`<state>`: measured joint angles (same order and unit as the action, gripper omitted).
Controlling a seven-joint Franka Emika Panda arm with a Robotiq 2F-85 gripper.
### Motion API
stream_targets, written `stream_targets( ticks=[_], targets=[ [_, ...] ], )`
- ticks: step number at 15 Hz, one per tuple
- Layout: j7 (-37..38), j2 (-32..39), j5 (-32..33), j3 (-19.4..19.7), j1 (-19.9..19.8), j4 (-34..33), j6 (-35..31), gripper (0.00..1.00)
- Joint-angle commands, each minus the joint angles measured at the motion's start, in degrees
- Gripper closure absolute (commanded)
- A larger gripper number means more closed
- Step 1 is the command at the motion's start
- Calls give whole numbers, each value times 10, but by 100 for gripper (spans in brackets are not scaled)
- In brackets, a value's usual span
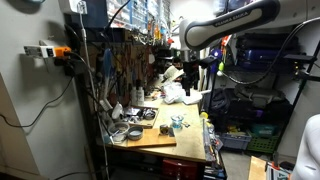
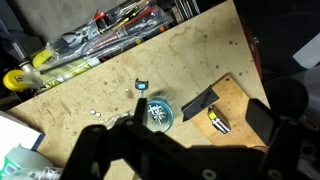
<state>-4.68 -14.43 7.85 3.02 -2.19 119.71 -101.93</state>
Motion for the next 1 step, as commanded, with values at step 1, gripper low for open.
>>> stream_targets(
  ticks=[1],
  targets=[
    [1,-2,0,-1,-1,3,1,0]
  ],
)
